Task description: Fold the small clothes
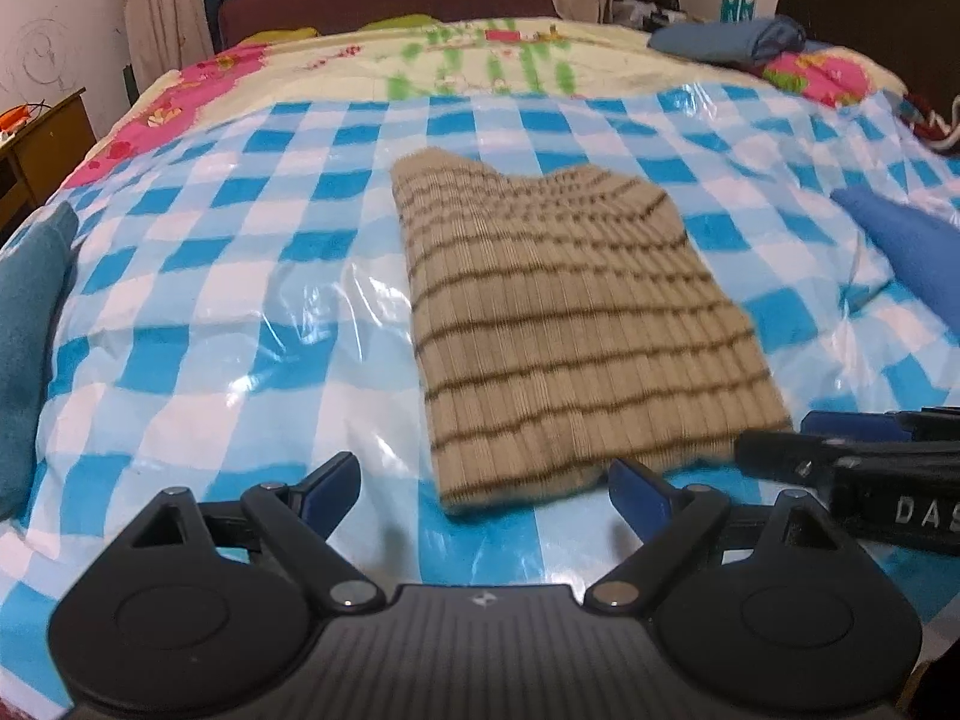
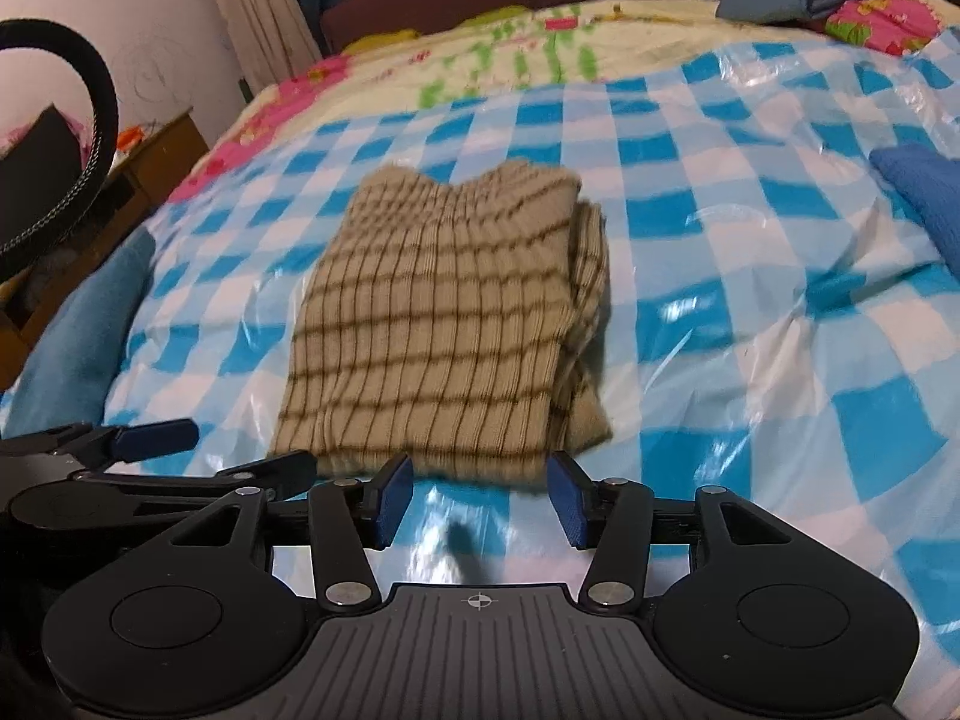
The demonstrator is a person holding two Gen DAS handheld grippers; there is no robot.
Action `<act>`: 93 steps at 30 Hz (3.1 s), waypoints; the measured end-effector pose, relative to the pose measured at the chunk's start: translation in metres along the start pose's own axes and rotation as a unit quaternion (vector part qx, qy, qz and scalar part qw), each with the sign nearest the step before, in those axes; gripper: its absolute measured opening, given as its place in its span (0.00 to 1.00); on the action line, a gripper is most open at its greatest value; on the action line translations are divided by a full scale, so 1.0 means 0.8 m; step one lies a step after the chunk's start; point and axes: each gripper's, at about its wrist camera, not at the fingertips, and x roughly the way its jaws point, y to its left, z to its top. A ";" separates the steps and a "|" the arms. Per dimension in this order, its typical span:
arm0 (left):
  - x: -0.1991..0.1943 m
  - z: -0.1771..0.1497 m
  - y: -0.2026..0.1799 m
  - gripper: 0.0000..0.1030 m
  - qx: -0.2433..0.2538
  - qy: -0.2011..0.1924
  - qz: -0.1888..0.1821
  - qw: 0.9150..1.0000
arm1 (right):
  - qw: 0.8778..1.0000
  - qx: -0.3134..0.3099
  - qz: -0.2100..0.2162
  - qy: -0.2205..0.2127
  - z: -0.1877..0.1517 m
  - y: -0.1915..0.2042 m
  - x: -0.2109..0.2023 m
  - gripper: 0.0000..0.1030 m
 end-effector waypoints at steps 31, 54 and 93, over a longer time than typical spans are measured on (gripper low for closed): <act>0.112 0.092 0.039 0.98 -0.032 -0.054 0.001 0.998 | 0.993 0.087 0.041 -0.064 0.203 -0.087 0.141 0.08; 0.128 0.084 0.037 1.00 -0.040 -0.028 -0.021 0.999 | 0.995 -0.085 0.039 -0.018 0.218 0.017 0.189 0.26; 0.092 0.015 -0.003 0.99 0.012 -0.044 -0.106 0.993 | 0.997 0.060 0.045 -0.026 0.256 0.043 0.205 0.16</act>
